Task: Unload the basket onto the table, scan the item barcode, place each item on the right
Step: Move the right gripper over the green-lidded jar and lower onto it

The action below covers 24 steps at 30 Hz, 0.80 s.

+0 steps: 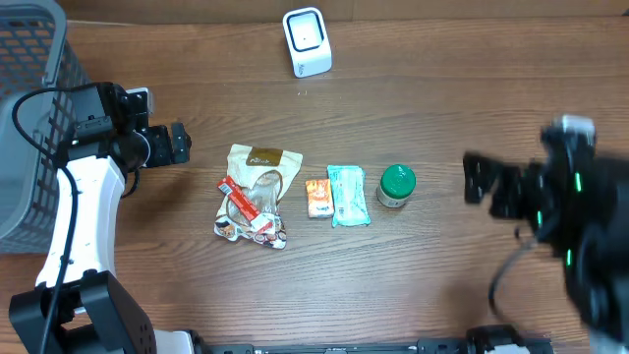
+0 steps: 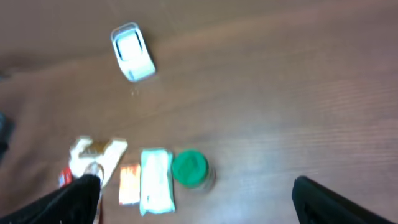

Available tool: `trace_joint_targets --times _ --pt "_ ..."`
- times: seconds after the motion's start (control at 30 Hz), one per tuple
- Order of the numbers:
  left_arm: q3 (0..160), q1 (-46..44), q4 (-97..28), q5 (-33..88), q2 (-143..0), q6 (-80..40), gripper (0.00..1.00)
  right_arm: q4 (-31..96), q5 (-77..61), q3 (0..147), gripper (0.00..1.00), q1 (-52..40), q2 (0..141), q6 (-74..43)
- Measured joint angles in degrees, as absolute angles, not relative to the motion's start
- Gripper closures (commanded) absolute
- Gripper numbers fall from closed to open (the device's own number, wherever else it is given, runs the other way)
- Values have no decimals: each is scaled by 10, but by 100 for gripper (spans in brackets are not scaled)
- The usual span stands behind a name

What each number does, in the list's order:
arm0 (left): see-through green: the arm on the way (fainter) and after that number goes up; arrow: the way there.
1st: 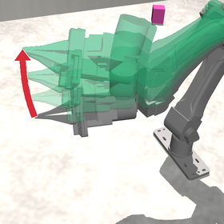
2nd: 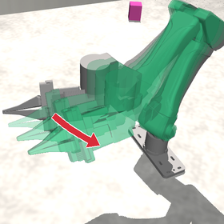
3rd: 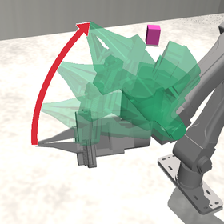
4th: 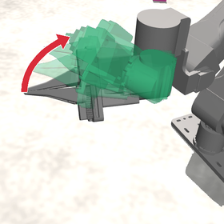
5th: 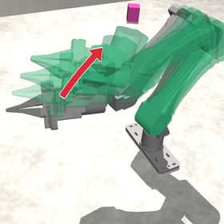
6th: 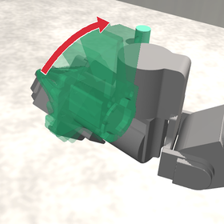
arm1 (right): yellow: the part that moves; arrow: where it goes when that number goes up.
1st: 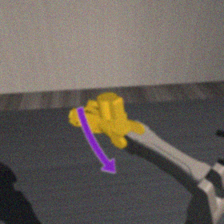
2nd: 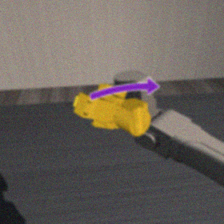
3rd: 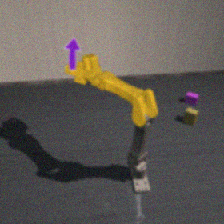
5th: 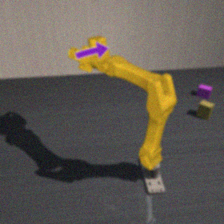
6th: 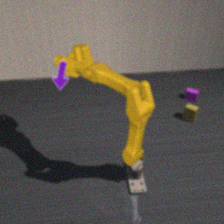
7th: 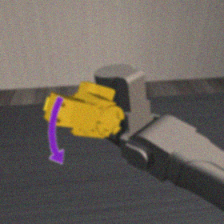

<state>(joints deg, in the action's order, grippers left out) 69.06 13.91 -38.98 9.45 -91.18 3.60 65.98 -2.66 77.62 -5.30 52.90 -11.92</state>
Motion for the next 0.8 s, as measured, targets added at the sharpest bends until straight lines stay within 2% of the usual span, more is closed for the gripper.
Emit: trace_joint_targets --times 0.17,0.37,0.47,0.8 --pt "691 139 -389 95 -912 36 0 732 -74 905 0 -53 693 -120" --pt "691 139 -389 94 -912 36 0 731 -200 924 0 -53 806 -125" --pt "691 139 -389 94 -912 36 1 749 -230 924 9 -53 851 -154" --pt "691 139 -389 95 -912 36 0 776 -171 924 12 -70 941 -299"
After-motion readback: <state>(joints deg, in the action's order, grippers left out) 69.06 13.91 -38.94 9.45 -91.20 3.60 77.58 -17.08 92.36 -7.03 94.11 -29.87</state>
